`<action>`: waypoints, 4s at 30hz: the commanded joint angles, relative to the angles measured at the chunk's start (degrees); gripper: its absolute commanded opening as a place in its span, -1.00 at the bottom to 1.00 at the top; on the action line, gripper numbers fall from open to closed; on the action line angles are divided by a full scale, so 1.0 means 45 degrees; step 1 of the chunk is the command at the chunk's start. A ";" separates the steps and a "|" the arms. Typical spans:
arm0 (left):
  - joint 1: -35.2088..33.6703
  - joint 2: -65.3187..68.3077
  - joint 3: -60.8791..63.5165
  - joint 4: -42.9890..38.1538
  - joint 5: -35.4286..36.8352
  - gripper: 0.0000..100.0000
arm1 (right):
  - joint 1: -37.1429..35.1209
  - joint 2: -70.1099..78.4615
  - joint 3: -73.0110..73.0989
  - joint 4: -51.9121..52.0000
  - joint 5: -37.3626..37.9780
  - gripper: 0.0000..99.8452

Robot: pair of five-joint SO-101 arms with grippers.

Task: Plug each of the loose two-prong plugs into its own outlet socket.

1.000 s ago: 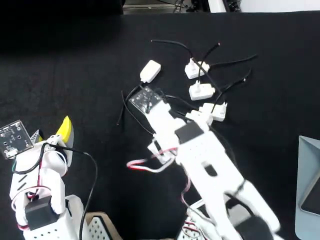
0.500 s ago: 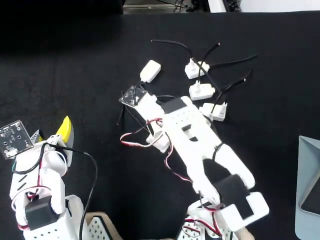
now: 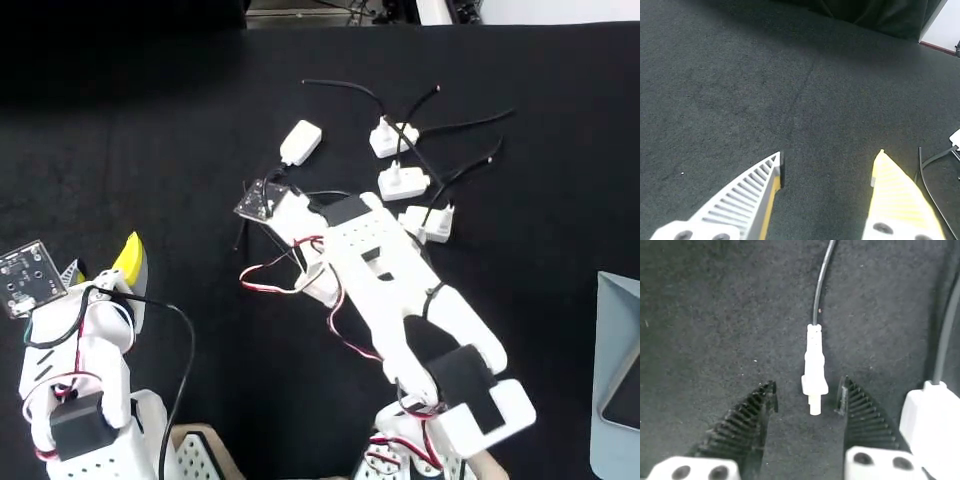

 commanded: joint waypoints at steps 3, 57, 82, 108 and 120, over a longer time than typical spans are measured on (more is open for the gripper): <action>0.0107 -0.0059 -0.0264 0.0059 0.0098 -0.42 | 0.0293 0.0713 -0.0713 -0.0176 0.0254 -0.62; 0.0186 -0.0059 -0.0186 0.0039 0.0020 -0.42 | 0.0899 -0.3878 -0.0459 0.0664 -0.1895 -0.98; 0.1436 -0.0059 0.0322 -0.0586 -0.0371 -0.42 | -0.4845 -1.2825 0.5167 -0.4728 -0.7990 -0.98; 0.5499 -0.0078 -0.1397 0.0527 -0.1621 -0.42 | -0.5958 -1.2825 0.6066 -0.5431 -0.7873 -0.98; 0.6457 -0.0078 -0.2198 0.0625 -0.1621 -0.42 | -0.5958 -1.2806 0.6105 -0.5372 -0.7873 -0.98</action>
